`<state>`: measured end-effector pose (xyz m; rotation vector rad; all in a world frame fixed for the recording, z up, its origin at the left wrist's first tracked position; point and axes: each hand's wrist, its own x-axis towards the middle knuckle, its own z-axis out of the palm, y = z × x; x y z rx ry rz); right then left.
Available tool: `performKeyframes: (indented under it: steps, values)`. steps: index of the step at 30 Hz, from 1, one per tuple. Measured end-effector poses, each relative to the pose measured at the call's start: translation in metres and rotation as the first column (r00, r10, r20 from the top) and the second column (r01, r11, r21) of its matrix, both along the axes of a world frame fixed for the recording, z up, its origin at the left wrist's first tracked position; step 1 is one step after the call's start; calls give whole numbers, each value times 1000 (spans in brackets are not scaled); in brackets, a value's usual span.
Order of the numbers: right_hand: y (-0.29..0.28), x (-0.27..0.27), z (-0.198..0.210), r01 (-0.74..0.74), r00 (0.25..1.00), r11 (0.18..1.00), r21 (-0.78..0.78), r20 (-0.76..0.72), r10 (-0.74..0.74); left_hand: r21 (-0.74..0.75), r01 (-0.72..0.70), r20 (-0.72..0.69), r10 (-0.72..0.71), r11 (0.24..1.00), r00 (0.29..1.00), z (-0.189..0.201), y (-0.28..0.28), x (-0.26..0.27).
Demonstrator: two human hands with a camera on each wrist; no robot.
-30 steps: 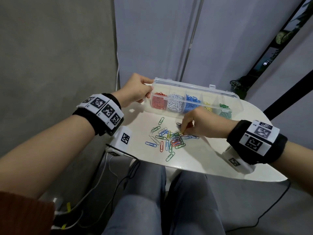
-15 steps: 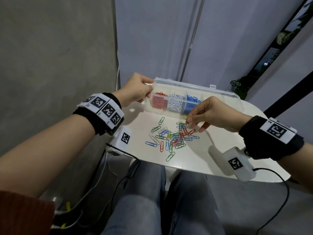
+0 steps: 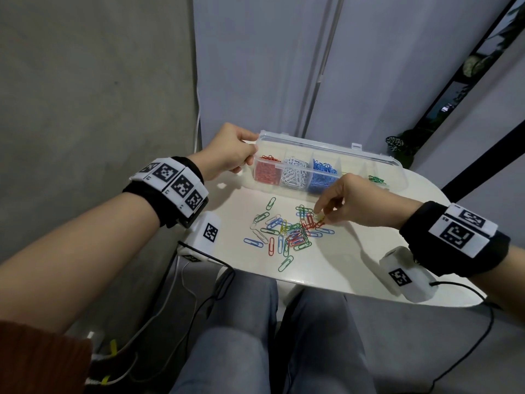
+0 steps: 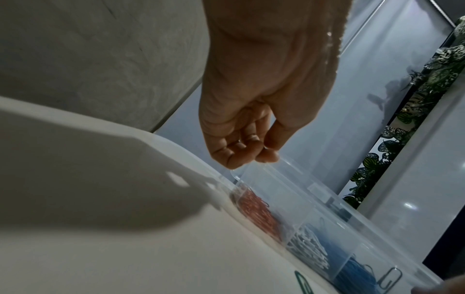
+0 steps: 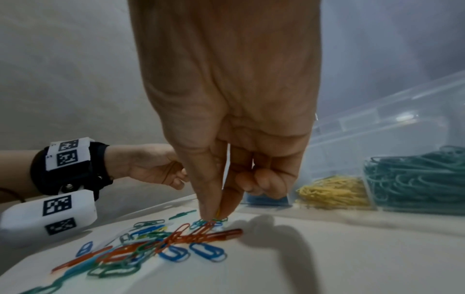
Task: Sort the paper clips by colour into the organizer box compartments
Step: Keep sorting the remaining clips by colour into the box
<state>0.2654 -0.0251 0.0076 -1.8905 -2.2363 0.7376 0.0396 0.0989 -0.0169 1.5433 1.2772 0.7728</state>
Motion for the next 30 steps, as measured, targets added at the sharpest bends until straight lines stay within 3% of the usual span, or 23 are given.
performKeyframes:
  steps: [5, 10, 13, 18, 20, 22, 24, 26, 30]
  values:
    - [3, 2, 12, 93, 991, 985, 147, -112, -77, -3, -1, 5, 1, 1000, 1000, 0, 0, 0]
    - [18, 23, 37, 398, 912, 841, 366, -252, -322, 1, 5, 3, -5, 1000, 1000, 1, -1, -1]
    - [26, 40, 41, 473, 881, 811, 345, -210, -424, 5, 6, 4, -6, 1000, 1000, 1, -1, 0]
    - [25, 42, 31, 482, 876, 823, 301, -181, -447, -2, 9, 5, -9, 1000, 1000, 1, -2, 0]
    - [21, 36, 31, 428, 902, 841, 333, -218, -373, -5, 5, 7, -5, 1000, 1000, 1, -1, -1]
    - [12, 25, 32, 273, 954, 915, 297, -206, -217, -6, 8, 9, -8, 1000, 1000, 1, 0, -1]
    - [2, 13, 26, 49, 993, 979, 197, -113, -27, -5, 11, 10, -11, 1000, 1000, 1, 0, -1]
    - [-2, 6, 12, -97, 995, 990, 99, -29, 100, -3, 13, 8, -13, 1000, 1000, 1, 0, -1]
    - [0, 6, -13, -160, 985, 987, 19, 72, 158, 0, 10, 8, -10, 1000, 1000, 0, 0, -1]
